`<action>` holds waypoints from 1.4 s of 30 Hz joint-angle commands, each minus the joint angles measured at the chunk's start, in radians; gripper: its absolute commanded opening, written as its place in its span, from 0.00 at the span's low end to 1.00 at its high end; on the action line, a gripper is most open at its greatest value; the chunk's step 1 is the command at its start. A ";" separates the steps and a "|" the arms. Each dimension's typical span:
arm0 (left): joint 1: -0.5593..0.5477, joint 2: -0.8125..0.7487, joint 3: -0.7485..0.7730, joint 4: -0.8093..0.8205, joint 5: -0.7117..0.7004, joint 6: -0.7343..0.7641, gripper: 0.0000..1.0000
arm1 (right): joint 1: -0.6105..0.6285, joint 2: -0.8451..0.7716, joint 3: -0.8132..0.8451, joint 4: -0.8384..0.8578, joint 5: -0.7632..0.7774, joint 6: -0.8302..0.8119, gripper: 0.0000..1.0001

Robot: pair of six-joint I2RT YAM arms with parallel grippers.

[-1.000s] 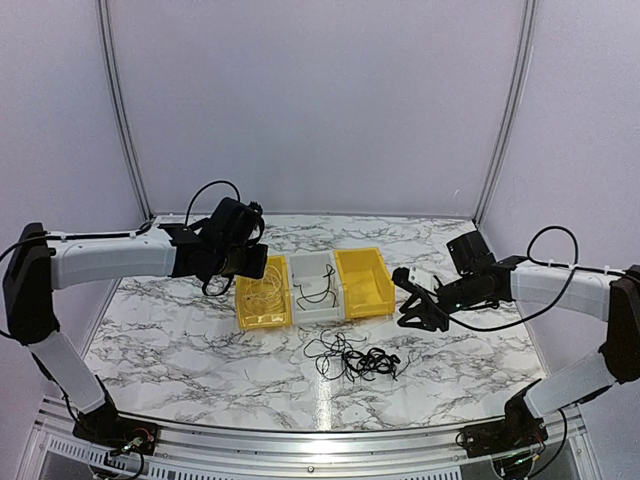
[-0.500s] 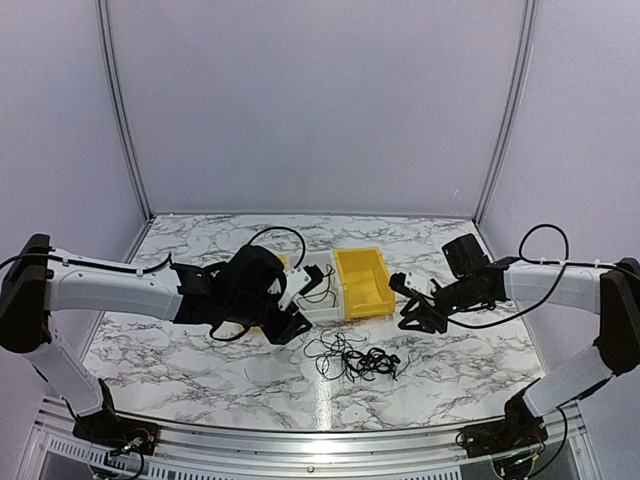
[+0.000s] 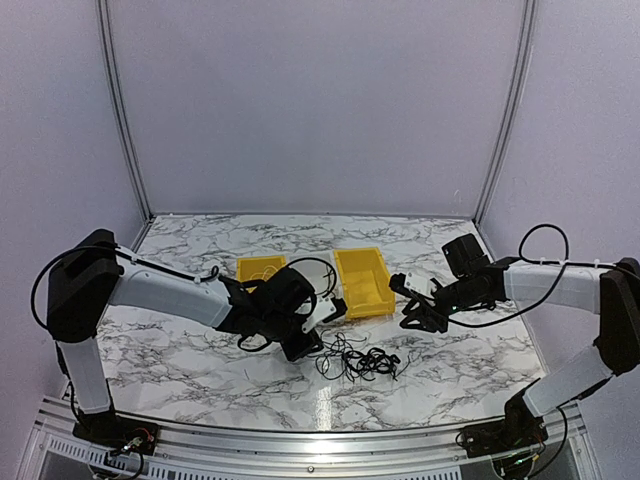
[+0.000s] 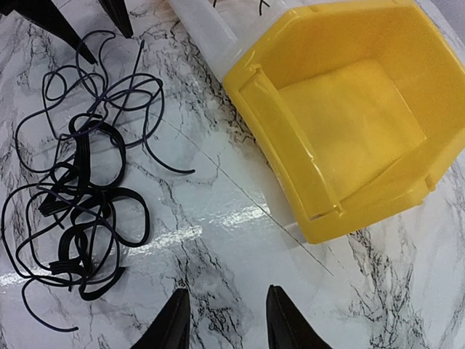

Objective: Untangle the cables

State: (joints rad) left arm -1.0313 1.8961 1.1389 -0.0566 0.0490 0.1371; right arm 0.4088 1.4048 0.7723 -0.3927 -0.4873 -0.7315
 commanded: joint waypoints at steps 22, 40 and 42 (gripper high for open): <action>-0.007 -0.423 0.087 0.047 -0.060 -0.047 0.00 | 0.022 -0.012 0.550 -0.264 -0.321 0.099 0.42; -0.018 -0.488 0.047 0.174 -0.021 -0.160 0.00 | 0.296 0.086 0.713 -0.333 -0.323 0.040 0.63; -0.018 -0.498 0.027 0.200 -0.026 -0.172 0.00 | 0.302 0.098 0.717 -0.312 -0.328 0.058 0.60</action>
State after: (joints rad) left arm -1.0458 1.4467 1.1984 0.0574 0.0021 0.0074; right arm 0.6914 1.4979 1.4853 -0.7231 -0.8272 -0.6807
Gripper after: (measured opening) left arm 0.022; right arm 0.621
